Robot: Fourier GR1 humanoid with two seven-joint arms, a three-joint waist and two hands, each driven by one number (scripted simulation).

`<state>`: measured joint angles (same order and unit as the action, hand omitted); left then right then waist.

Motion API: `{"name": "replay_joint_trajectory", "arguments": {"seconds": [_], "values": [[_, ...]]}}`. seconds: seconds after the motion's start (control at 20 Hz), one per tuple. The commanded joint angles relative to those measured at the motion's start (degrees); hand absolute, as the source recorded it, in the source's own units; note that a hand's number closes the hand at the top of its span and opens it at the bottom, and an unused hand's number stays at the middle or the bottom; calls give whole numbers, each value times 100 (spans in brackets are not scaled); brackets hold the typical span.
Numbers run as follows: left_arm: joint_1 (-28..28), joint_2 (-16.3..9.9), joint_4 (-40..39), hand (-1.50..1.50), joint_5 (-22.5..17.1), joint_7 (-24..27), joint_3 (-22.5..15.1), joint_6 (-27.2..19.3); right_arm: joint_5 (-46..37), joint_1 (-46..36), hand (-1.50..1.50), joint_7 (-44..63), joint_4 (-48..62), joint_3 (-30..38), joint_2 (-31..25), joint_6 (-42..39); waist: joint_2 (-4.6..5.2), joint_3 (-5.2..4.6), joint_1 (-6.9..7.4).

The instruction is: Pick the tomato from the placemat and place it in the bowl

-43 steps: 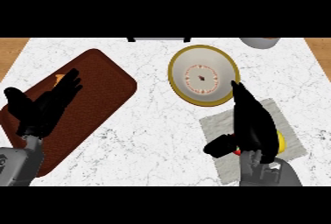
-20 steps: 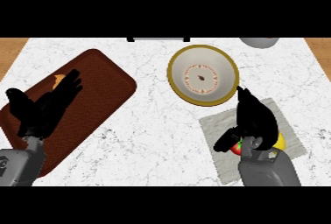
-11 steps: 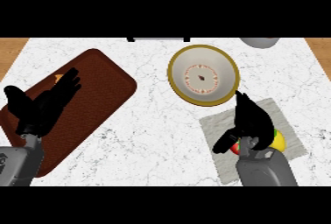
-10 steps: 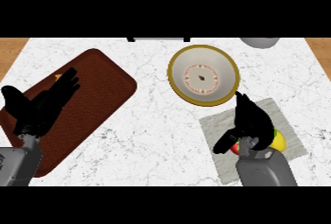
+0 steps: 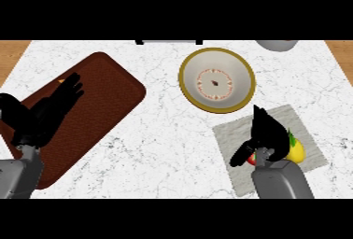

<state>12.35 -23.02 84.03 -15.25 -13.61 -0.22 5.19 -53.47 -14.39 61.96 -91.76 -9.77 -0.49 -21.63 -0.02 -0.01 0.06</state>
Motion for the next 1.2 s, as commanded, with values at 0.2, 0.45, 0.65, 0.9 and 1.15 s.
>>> {"name": "replay_joint_trajectory", "arguments": {"seconds": [0.2,0.45,0.65,0.9,1.15], "values": [[-210,132,31,0,100,225,164,192,18,-373,-150,272,577,589,-40,-162,5,-1,13],[55,410,148,0,384,-266,49,-95,-215,25,-150,-124,853,586,-47,202,3,1,-8],[-8,467,14,0,488,15,242,208,-207,88,150,-434,1035,658,-23,378,2,1,-5],[103,310,278,0,312,-554,509,366,-533,323,150,-1032,1033,466,-252,760,-1,1,0],[-250,657,495,0,679,-298,349,229,-746,199,150,-1074,1130,320,-150,988,-2,1,6]]}}
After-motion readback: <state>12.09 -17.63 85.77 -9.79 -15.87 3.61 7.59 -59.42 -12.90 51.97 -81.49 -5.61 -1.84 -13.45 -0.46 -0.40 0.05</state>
